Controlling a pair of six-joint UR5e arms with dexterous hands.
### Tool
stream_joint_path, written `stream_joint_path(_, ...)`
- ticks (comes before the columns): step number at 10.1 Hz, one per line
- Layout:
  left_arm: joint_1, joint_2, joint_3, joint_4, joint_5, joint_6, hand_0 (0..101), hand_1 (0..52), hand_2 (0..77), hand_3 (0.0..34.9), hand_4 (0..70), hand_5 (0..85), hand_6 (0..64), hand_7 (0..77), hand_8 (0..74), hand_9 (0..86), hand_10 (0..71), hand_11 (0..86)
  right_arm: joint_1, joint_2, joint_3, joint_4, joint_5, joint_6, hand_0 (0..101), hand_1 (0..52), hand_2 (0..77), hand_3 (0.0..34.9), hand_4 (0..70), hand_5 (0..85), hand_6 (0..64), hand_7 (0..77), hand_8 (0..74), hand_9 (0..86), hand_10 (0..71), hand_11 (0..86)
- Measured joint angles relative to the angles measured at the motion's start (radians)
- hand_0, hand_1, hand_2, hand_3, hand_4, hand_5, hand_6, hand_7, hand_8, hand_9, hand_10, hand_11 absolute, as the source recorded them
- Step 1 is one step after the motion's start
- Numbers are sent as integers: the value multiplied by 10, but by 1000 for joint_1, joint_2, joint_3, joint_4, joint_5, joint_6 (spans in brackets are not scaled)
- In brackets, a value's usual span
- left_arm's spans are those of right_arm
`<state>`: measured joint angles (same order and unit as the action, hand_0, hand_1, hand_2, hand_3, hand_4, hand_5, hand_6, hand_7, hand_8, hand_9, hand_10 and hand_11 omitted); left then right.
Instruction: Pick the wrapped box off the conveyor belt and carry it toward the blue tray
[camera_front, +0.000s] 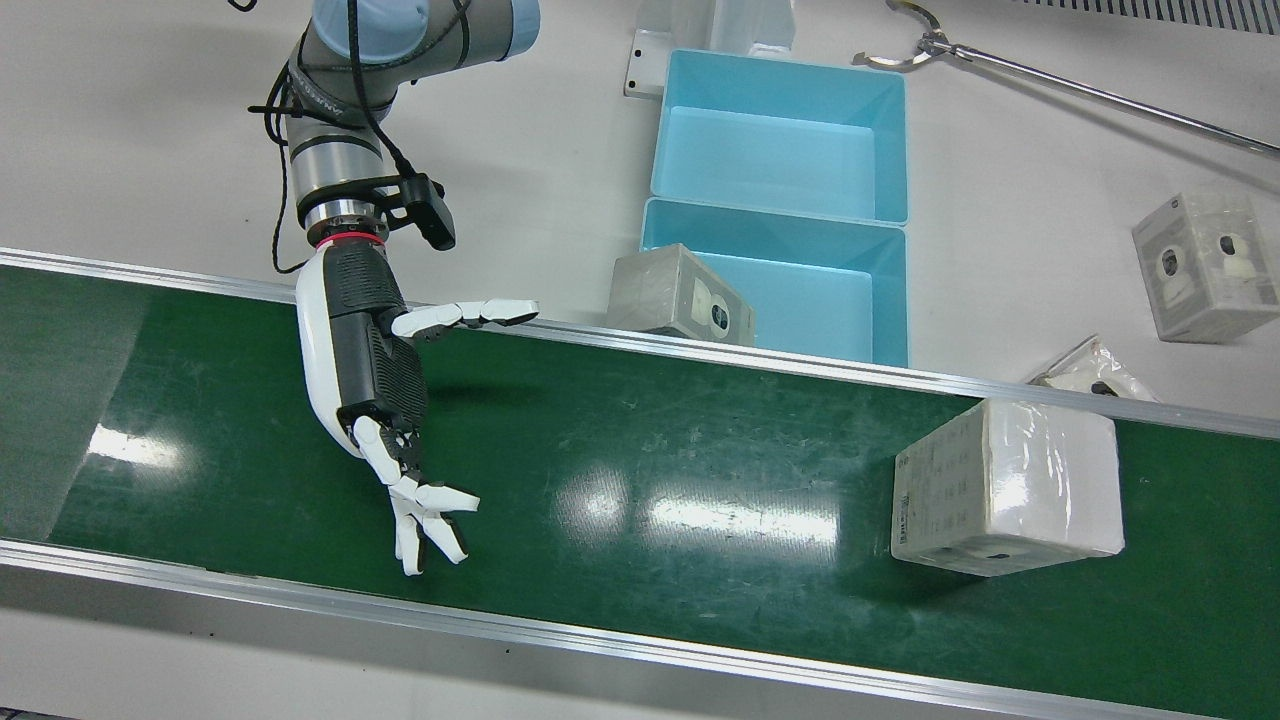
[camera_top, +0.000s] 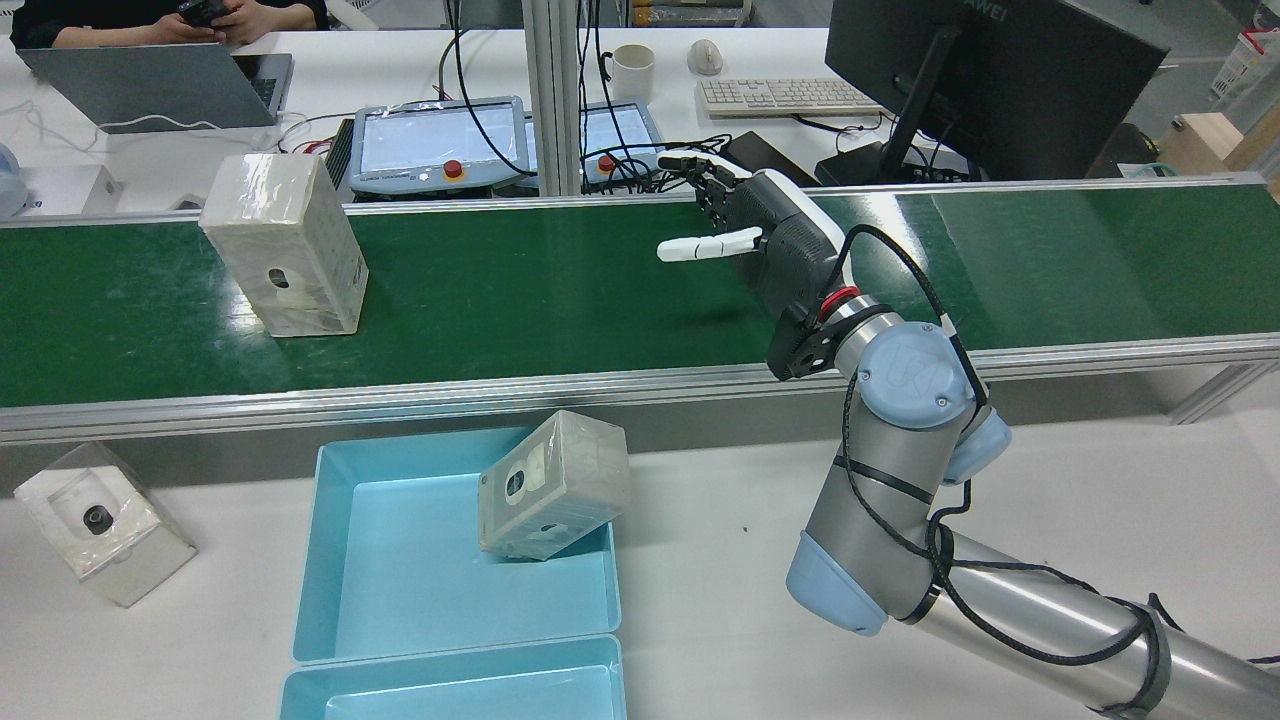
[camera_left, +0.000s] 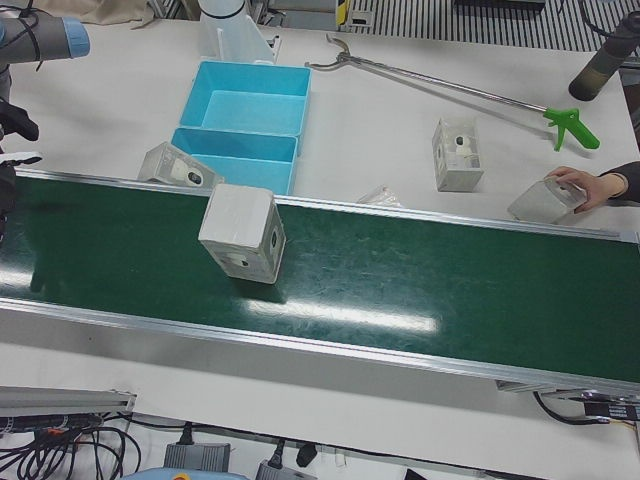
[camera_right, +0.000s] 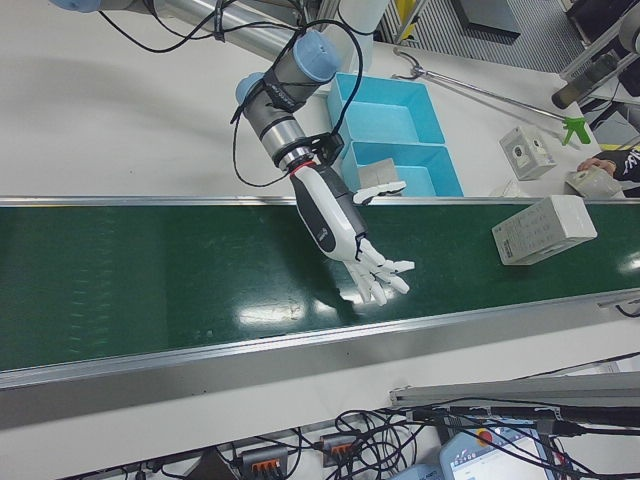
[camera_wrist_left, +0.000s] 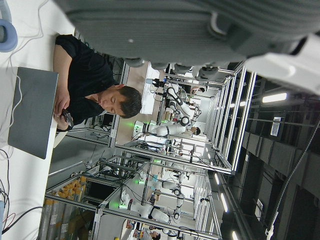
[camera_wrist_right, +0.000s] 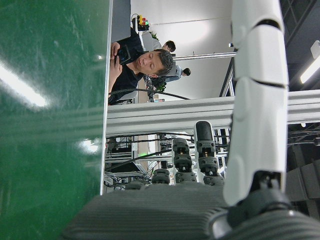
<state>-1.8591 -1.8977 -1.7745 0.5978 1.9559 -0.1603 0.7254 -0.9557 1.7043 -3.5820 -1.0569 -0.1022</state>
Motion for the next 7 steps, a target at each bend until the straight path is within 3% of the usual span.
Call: stream_joint_path(7, 0, 0, 0, 0, 0, 0, 0, 0, 5, 0, 0, 11, 5, 5, 5, 5, 5, 5, 0, 0, 0, -1, 0, 1, 480, 153, 104, 0, 125, 267, 55, 60, 11, 44, 0, 5)
